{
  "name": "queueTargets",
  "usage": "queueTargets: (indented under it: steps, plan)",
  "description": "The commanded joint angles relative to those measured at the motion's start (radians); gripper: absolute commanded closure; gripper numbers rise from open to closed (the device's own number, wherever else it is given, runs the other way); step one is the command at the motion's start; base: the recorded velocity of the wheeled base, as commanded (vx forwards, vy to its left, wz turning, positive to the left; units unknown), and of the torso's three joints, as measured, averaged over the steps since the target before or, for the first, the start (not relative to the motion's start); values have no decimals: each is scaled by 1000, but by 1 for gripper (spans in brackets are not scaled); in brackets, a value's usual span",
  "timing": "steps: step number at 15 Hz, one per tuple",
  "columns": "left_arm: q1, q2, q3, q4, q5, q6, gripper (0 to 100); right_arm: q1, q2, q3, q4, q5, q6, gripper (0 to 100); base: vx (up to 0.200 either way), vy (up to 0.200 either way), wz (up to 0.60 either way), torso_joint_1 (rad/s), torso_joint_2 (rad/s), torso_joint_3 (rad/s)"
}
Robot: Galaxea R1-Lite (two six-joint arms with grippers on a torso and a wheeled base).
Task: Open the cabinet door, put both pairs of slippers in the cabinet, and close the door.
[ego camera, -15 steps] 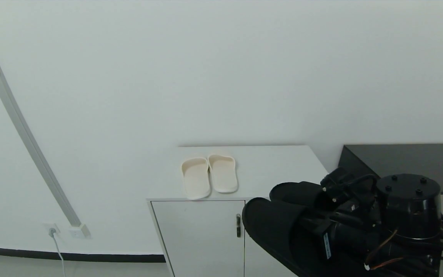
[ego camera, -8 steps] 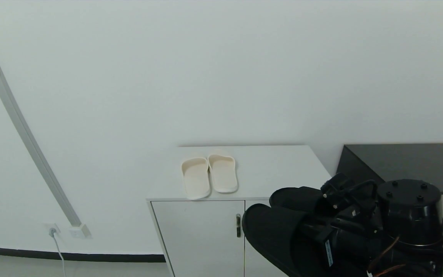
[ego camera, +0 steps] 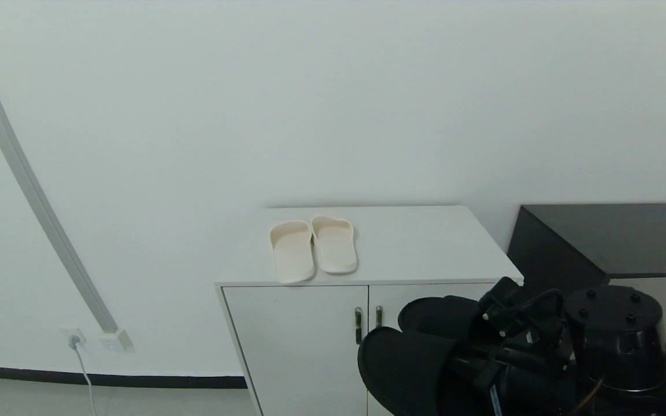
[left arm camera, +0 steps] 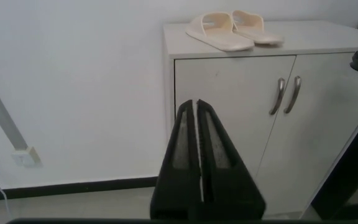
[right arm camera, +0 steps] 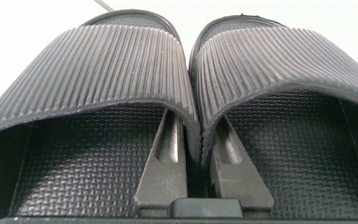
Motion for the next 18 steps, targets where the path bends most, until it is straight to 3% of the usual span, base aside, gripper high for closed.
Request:
queueTargets:
  steps: [1,18]
  plan:
    - [0,0,-1,0,0,0,0,1,1,2,0,-3,0,100,0,0,0,-217,496,286]
    - [0,0,-1,2,0,-2,0,-2,-4,19,-25,-10,1,100,0,0,0,-200,519,322]
